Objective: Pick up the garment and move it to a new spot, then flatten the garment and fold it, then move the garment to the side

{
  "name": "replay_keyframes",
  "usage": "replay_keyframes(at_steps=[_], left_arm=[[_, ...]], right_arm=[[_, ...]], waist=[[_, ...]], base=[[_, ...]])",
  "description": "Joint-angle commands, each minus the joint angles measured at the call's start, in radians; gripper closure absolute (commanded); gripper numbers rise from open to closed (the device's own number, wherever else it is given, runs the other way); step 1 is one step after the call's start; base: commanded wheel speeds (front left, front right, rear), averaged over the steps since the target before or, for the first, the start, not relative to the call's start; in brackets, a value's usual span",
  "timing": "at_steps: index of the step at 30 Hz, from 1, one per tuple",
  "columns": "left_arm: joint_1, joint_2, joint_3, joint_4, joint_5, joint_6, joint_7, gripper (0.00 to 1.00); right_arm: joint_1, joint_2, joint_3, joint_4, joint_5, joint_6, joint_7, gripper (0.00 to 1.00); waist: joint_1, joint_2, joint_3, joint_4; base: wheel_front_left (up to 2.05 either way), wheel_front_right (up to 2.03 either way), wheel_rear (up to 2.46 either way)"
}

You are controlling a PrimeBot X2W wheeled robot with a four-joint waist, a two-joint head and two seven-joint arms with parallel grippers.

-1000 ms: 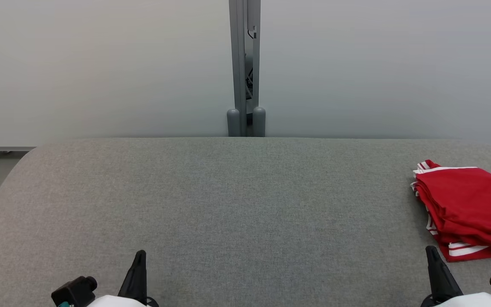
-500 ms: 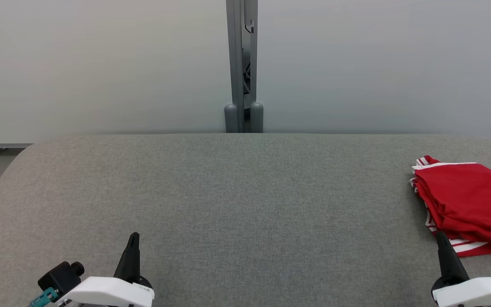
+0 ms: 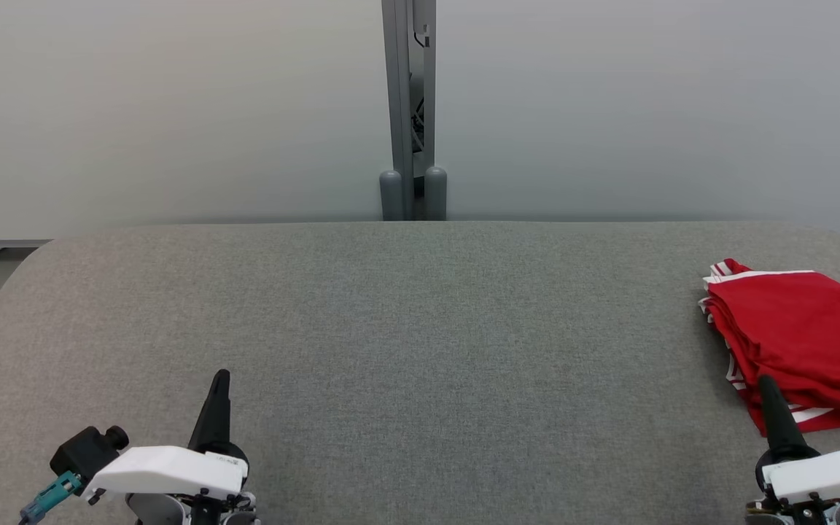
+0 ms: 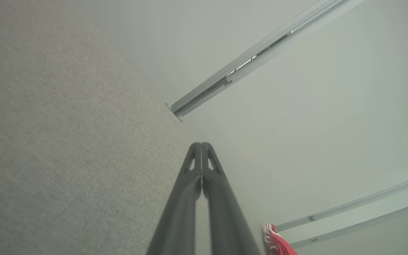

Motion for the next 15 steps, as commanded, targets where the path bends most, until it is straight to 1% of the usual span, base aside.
replay_keyframes(at_steps=[1,15], left_arm=[[-0.037,0.004,0.009,-0.005,-0.027,-0.009,0.004,1.0],[-0.088,0.005,0.03,0.014,-0.162,-0.027,0.034,1.0]], right_arm=[[-0.027,-0.01,-0.01,-0.004,0.027,0.0,0.009,1.0],[-0.073,-0.012,-0.044,0.013,0.165,0.0,0.055,1.0]], waist=[[0.0,0.0,0.001,-0.001],[0.0,0.0,0.017,-0.007]], base=[[0.0,0.0,0.0],[0.0,0.0,0.0]])
